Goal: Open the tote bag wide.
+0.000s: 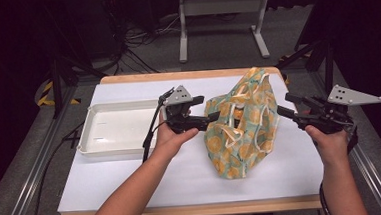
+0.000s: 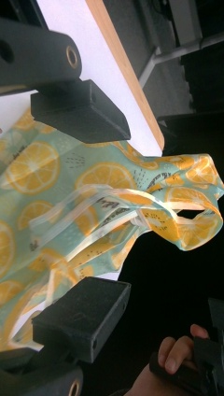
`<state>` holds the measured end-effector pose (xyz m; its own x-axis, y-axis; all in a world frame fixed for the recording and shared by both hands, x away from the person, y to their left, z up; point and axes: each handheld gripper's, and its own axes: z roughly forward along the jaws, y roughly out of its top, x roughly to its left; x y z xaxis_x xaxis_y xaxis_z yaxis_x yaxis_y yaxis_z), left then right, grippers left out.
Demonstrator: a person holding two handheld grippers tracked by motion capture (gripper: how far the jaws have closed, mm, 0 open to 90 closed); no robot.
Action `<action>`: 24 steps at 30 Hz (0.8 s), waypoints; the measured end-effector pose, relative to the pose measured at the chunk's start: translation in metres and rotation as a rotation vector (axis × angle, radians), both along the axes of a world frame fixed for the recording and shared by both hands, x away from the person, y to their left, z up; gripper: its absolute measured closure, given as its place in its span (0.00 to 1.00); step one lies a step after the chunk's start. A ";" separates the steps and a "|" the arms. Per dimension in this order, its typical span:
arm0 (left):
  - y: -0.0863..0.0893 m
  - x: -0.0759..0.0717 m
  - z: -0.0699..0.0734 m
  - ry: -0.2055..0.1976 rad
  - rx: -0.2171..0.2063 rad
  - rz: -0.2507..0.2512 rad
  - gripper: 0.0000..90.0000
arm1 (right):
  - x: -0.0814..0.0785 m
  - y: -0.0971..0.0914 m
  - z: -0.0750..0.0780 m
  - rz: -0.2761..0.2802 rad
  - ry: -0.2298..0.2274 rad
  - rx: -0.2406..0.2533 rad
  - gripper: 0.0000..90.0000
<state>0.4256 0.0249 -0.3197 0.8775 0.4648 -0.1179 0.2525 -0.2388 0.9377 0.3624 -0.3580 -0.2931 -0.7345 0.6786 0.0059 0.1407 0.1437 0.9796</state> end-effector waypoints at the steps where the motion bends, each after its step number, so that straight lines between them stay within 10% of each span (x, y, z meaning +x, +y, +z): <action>1: 0.000 0.000 0.000 0.000 0.000 0.000 0.26 | 0.000 0.000 0.000 0.000 0.000 0.000 0.47; 9: -0.017 0.014 -0.005 0.012 0.003 0.006 0.24 | 0.002 0.001 -0.002 0.008 0.002 0.007 0.46; 17: -0.029 0.018 -0.008 -0.022 0.093 0.069 0.39 | 0.003 0.002 -0.003 0.015 0.003 0.015 0.46; 24: -0.027 0.015 -0.005 -0.039 0.119 0.057 0.88 | 0.006 0.004 -0.005 0.017 0.012 0.004 0.46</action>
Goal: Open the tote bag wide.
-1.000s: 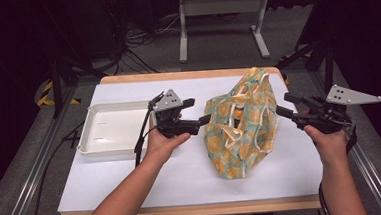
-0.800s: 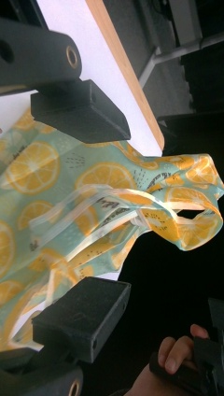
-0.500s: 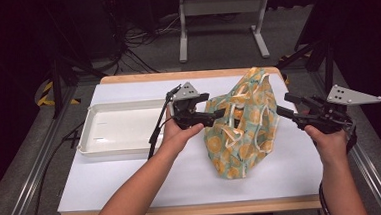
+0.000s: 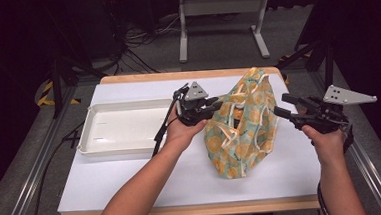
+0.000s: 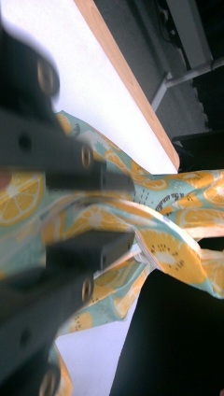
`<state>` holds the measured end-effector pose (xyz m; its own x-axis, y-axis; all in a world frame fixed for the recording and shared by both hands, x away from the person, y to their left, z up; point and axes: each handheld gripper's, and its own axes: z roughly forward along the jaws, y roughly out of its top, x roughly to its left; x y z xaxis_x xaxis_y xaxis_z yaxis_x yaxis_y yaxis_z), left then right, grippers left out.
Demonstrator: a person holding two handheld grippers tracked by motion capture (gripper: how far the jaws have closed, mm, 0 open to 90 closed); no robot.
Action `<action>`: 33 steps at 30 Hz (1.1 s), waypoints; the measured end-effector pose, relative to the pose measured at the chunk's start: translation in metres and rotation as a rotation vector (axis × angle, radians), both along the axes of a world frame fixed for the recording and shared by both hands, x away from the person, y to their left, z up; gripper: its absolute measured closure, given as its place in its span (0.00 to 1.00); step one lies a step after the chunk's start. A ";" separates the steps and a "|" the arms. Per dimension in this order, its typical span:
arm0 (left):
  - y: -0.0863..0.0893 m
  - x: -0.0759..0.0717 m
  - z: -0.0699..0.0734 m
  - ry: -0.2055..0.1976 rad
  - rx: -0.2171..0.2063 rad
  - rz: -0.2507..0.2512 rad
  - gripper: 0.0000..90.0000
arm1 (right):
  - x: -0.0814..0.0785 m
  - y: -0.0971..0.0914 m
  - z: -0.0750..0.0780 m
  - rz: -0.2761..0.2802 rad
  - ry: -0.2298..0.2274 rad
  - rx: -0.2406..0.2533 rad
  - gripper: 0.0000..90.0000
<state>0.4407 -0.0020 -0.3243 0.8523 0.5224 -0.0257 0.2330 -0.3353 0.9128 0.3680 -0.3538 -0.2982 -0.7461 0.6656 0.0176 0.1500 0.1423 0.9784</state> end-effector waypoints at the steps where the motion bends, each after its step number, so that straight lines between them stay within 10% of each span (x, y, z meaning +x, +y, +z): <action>1: 0.002 0.000 0.002 -0.004 -0.004 -0.005 0.94 | 0.000 0.000 0.000 -0.001 0.001 0.001 0.46; 16: 0.023 -0.011 0.027 -0.044 -0.094 -0.004 0.99 | 0.005 0.002 -0.007 -0.005 0.037 -0.007 0.47; 33: 0.066 0.008 0.025 -0.008 -0.137 0.122 0.99 | 0.012 0.007 -0.016 -0.009 0.074 -0.030 0.46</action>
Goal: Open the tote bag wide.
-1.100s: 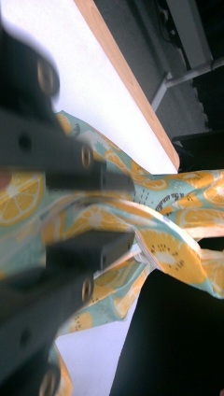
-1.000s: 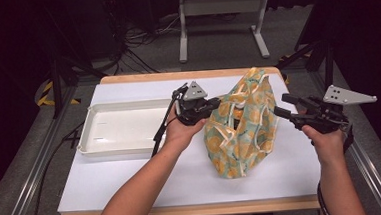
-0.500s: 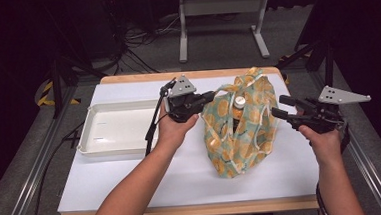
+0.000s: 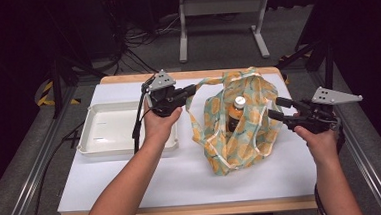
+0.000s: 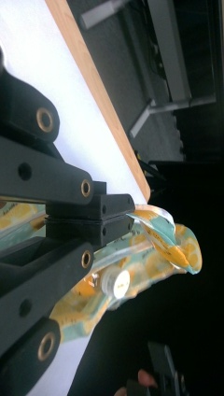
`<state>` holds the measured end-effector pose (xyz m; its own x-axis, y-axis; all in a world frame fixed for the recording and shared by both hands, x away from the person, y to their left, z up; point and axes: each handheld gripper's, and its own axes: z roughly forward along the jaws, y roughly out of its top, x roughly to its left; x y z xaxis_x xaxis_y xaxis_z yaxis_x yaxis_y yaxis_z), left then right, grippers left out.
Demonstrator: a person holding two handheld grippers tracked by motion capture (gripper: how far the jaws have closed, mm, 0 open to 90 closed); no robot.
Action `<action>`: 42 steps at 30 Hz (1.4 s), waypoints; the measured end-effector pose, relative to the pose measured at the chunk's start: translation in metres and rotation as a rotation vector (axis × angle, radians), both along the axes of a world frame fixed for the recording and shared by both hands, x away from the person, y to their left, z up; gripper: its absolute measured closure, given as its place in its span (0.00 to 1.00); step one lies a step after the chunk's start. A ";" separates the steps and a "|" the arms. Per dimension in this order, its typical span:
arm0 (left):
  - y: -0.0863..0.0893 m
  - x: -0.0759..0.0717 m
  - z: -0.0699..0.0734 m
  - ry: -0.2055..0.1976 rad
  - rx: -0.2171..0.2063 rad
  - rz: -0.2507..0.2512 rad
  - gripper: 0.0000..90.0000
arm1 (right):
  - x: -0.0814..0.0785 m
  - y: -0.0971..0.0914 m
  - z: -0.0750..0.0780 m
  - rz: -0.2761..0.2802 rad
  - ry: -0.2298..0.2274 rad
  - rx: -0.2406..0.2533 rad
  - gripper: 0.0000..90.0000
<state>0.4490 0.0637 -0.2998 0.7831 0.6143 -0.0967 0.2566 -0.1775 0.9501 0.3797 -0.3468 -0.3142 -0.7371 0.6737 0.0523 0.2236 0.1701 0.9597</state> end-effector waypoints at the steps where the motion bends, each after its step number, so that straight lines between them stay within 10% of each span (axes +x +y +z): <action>1: 0.000 0.000 0.000 0.000 0.000 0.000 0.99 | 0.000 0.000 0.000 0.000 0.000 0.000 0.46; 42: 0.011 0.003 -0.011 0.012 0.023 0.036 0.96 | 0.046 0.014 -0.052 -0.072 0.149 -0.048 0.27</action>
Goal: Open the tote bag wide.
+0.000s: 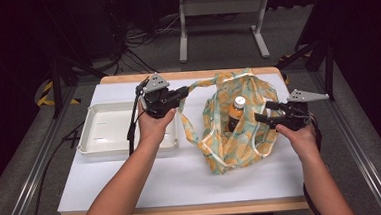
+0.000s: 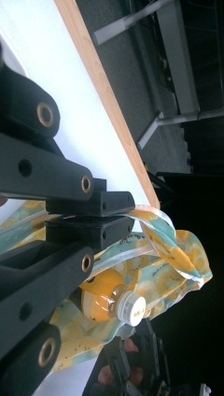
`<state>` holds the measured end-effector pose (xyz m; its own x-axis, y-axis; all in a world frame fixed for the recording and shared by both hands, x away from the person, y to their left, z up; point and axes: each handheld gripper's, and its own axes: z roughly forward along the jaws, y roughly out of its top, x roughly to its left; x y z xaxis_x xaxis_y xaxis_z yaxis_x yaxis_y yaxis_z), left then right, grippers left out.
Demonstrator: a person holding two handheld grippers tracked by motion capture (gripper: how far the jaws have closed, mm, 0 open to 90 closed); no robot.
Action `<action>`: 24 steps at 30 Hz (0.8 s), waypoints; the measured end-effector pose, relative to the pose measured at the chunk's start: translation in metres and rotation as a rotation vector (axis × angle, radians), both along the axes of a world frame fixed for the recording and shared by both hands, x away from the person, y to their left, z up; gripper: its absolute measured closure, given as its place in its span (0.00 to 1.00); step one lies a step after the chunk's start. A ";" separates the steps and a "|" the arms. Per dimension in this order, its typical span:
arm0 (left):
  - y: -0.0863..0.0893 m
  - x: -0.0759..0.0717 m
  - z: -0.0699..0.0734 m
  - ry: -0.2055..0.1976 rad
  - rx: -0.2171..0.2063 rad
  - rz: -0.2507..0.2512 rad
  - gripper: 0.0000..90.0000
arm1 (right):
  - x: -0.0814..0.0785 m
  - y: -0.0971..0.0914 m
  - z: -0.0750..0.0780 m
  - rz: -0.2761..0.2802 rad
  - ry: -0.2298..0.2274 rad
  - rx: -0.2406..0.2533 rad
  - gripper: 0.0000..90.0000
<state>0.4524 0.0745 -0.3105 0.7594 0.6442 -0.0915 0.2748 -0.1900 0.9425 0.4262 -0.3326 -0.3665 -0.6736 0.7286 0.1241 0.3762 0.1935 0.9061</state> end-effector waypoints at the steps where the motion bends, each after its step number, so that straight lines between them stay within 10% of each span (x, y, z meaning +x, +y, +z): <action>1: 0.000 0.000 0.000 -0.002 0.004 -0.003 0.96 | 0.001 0.000 -0.001 -0.001 0.001 0.000 0.28; 7: -0.002 0.000 0.000 -0.001 0.004 -0.009 0.97 | 0.004 0.003 -0.004 0.006 -0.006 -0.019 0.40; 17: -0.002 -0.001 0.000 -0.004 0.003 -0.007 0.96 | -0.002 0.005 0.004 0.033 -0.048 -0.069 0.97; 24: -0.001 -0.001 0.000 -0.004 0.002 -0.001 0.97 | -0.008 0.005 0.013 0.026 -0.081 -0.082 1.00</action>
<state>0.4514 0.0740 -0.3101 0.7601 0.6439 -0.0872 0.2708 -0.1919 0.9433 0.4177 -0.3274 -0.3539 -0.6980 0.7160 0.0096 0.2964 0.2767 0.9141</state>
